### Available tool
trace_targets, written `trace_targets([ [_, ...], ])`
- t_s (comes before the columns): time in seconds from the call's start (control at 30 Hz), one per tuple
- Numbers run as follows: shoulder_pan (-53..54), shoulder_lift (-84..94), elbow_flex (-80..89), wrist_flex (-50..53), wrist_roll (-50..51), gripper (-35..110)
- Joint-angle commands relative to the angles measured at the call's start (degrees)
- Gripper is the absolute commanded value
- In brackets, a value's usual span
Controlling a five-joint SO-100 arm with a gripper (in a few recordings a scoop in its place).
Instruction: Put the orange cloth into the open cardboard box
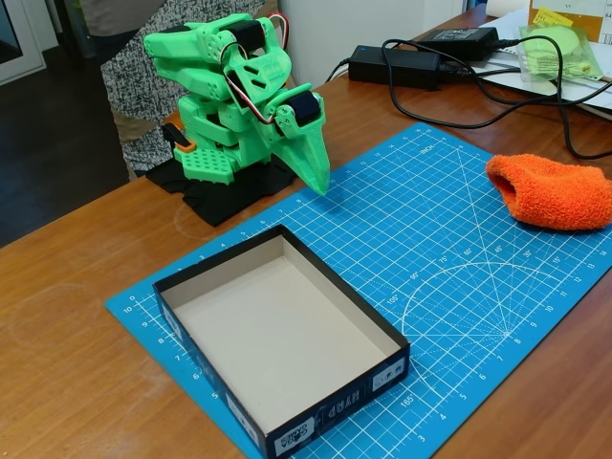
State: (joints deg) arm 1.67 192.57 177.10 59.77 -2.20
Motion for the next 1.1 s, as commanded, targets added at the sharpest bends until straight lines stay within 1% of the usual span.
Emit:
trace_targets([
  [0.0, 2.4, 0.8, 0.2, 0.2, 0.3, 0],
  [0.97, 2.2, 0.8, 0.2, -0.4, 0.0, 0],
  [1.0, 0.6, 0.8, -4.4, 0.6, -5.2, -1],
  [1.07, 0.1, 0.4, -11.8, 2.9, -10.0, -1],
])
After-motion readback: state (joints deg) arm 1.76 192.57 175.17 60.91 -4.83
